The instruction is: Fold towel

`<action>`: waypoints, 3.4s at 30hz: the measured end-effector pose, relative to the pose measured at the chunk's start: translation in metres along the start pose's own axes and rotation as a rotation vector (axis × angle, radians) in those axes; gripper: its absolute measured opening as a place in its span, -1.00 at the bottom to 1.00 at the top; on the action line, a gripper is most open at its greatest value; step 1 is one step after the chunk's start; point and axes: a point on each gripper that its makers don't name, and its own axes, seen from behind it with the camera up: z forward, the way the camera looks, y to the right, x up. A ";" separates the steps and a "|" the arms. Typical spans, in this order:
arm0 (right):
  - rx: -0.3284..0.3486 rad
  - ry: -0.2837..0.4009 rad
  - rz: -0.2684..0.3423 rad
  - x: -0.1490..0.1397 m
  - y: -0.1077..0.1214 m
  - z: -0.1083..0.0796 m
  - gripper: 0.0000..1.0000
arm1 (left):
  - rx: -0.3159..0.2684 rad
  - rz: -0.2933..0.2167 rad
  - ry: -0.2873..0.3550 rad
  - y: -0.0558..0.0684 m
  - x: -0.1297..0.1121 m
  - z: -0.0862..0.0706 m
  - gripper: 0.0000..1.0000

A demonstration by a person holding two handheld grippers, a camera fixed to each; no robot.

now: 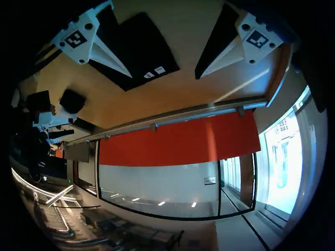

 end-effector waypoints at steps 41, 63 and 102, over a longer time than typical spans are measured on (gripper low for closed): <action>0.175 -0.335 -0.057 -0.197 -0.060 0.033 1.00 | -0.174 0.073 -0.372 0.054 -0.204 0.033 1.00; 0.236 -0.452 -0.058 -0.263 -0.076 0.030 0.86 | -0.226 0.081 -0.492 0.073 -0.252 0.037 0.99; 0.278 -0.492 -0.030 -0.273 -0.092 0.026 -0.58 | -0.172 0.079 -0.533 0.069 -0.257 0.039 -0.38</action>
